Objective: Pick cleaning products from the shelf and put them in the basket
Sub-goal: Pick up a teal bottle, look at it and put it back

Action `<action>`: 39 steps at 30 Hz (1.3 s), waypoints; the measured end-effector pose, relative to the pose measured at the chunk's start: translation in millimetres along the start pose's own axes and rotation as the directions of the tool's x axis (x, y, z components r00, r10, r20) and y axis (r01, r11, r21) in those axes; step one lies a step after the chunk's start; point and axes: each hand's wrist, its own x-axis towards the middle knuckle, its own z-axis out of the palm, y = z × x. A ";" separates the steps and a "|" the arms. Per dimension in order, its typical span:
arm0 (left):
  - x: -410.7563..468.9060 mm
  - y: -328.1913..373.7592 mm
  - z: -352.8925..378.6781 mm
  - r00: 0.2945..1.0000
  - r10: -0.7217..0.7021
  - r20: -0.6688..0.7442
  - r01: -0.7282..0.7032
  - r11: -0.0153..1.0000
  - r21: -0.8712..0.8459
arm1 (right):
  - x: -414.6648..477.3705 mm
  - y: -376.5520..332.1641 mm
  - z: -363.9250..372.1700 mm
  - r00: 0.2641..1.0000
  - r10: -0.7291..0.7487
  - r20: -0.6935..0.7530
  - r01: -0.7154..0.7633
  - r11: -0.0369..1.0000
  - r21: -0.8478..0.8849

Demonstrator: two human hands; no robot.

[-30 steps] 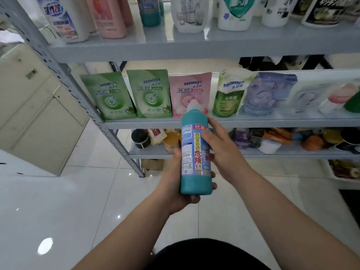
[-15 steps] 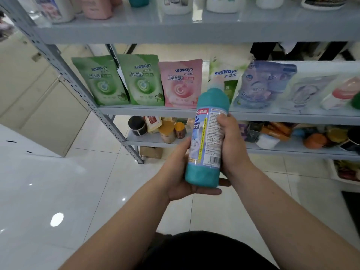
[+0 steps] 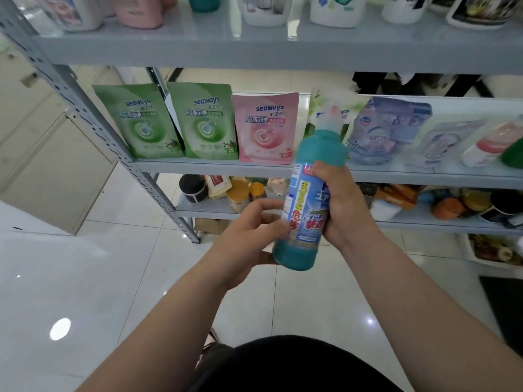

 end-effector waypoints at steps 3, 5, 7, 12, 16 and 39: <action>3.1 -1.9 -22.4 0.997 0.072 -0.015 -0.064 0.955 0.289 | -4.3 15.4 28.2 0.982 -0.132 0.136 0.153 0.976 -0.152; 3.5 -7.1 -42.9 0.985 0.148 -0.083 -0.104 0.912 0.397 | -6.5 24.1 47.3 0.955 -0.160 0.250 0.234 0.925 -0.299; 3.9 -13.0 -67.4 0.964 0.211 -0.162 -0.125 0.897 0.423 | -7.6 26.7 66.0 0.936 -0.164 0.310 0.285 0.872 -0.399; 0.6 -11.1 -119.4 0.911 0.399 -0.098 -0.322 0.841 0.435 | -6.9 42.0 107.1 0.880 -0.237 0.412 0.446 0.712 -0.542; -5.5 -13.1 -150.4 0.889 0.436 -0.138 -0.321 0.810 0.490 | -0.8 51.4 136.7 0.898 -0.220 0.381 0.417 0.701 -0.579; -36.1 9.4 -263.5 0.950 0.229 0.214 -0.306 0.820 0.484 | 22.1 53.5 220.0 0.872 -0.266 0.412 0.489 0.421 -0.764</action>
